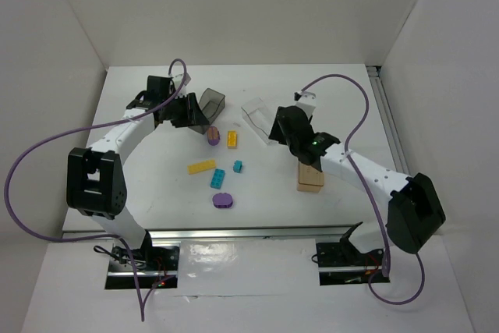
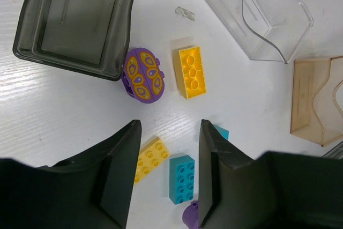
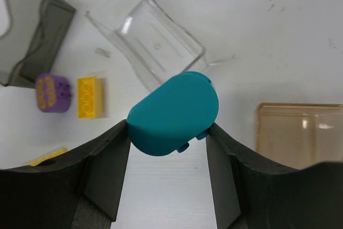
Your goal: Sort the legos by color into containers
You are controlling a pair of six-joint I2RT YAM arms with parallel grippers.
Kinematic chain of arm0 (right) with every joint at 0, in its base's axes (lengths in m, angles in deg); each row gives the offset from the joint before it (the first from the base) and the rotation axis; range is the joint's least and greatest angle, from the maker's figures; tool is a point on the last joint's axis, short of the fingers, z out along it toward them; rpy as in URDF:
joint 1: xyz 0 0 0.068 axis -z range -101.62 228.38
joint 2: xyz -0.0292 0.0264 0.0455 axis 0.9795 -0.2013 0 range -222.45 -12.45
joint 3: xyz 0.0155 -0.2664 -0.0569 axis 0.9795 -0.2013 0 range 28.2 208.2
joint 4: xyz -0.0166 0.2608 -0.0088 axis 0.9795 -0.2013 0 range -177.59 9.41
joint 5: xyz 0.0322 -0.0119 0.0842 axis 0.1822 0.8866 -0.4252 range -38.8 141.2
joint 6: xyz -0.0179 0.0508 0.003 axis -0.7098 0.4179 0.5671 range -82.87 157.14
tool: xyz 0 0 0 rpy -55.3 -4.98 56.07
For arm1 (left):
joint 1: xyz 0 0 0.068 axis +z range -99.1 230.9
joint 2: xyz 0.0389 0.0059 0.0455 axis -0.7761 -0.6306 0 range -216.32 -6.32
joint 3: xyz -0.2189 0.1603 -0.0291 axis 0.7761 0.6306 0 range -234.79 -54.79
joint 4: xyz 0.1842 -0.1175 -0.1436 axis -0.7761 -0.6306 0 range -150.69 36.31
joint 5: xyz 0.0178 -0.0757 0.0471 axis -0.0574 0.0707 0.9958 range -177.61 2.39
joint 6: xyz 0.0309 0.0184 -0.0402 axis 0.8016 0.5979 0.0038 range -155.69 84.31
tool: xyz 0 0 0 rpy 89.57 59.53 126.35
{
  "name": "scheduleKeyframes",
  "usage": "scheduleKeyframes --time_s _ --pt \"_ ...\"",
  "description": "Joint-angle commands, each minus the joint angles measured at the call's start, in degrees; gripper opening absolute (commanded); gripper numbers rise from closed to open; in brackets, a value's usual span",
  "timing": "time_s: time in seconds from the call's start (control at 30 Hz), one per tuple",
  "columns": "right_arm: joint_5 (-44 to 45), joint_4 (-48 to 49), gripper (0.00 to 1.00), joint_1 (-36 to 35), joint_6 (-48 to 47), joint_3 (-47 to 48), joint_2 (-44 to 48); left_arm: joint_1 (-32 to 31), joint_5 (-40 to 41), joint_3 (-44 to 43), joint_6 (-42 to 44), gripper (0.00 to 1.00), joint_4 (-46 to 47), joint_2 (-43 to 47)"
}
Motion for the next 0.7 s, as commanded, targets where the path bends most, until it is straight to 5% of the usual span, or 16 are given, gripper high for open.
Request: scheduleKeyframes --time_s 0.0,0.27,0.33,0.43,0.47,0.6,0.67 --pt "-0.86 2.01 0.27 2.41 -3.64 3.78 -4.73 -0.22 -1.03 -0.95 -0.62 0.52 -0.40 2.47" --pt "-4.04 4.29 0.28 5.32 -8.30 15.75 -18.98 -0.22 0.28 0.29 -0.62 0.55 -1.54 3.00" --pt "-4.65 4.82 0.41 5.32 -8.30 16.98 -21.79 -0.22 0.81 0.81 -0.62 0.62 -1.54 3.00" --pt "-4.65 2.72 0.85 5.85 -8.31 20.40 -24.26 -0.22 1.34 0.81 -1.15 0.67 -2.16 3.00" --pt "-4.13 1.84 0.89 5.85 -8.30 22.07 -24.27 -0.22 2.12 0.81 -1.15 0.67 -3.12 3.00" --pt "-3.60 4.02 0.90 4.19 -9.79 18.23 -19.10 -0.22 5.11 2.83 -1.85 0.66 -3.13 5.10" --pt "-2.72 4.64 0.83 2.87 -10.49 15.25 -15.42 -0.22 5.74 3.53 -2.47 0.66 -3.13 6.51"
